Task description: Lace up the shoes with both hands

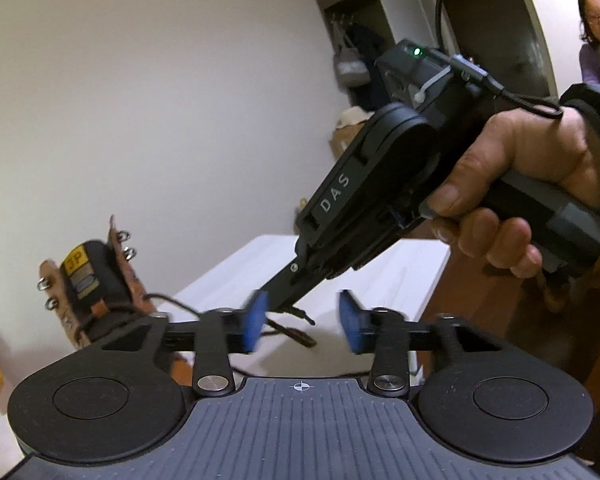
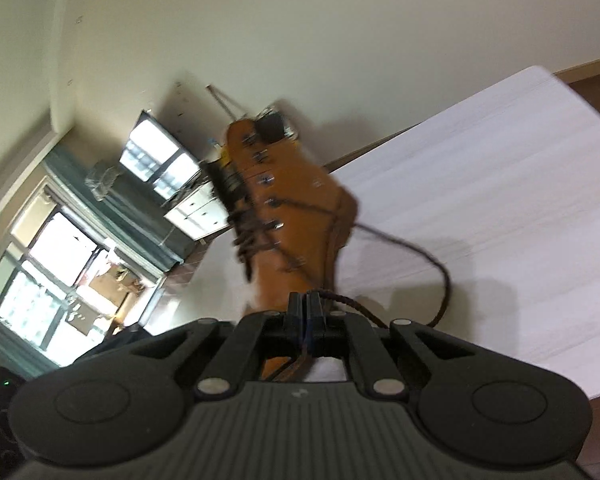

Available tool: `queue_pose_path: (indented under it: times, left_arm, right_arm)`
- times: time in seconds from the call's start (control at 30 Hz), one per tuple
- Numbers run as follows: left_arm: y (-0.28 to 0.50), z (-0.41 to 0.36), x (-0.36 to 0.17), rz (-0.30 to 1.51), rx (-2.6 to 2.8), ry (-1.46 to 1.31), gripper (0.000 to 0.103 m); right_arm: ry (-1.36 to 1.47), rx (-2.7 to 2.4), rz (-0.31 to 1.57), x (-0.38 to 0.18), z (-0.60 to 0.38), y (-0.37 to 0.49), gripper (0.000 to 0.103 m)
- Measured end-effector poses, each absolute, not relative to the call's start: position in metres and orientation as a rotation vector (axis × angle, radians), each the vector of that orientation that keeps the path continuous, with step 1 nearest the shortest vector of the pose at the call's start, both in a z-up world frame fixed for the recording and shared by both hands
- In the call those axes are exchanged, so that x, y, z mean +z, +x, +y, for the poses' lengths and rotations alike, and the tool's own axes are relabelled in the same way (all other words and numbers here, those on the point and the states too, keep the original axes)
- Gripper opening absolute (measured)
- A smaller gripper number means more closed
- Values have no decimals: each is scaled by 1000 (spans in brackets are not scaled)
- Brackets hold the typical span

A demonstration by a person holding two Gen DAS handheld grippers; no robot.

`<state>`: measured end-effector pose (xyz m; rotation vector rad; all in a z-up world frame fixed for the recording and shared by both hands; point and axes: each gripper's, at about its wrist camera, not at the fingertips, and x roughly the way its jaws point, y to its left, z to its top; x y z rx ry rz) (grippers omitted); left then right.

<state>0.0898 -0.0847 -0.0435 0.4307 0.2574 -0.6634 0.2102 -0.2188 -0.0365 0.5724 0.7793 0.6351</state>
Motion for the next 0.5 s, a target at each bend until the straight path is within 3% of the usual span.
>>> queue_pose_path:
  times: [0.2, 0.4, 0.43, 0.5]
  left_arm:
    - [94, -77, -48, 284, -665, 445, 3]
    - [104, -55, -44, 343, -728, 346, 2]
    - [108, -47, -41, 356, -746, 315, 2]
    - [116, -34, -35, 372, -775, 297, 2]
  right_arm:
    - [588, 656, 784, -34, -208, 210, 2]
    - [556, 677, 787, -29, -203, 209, 3]
    - [536, 686, 788, -28, -202, 209, 6]
    - [454, 721, 784, -25, -201, 206, 22]
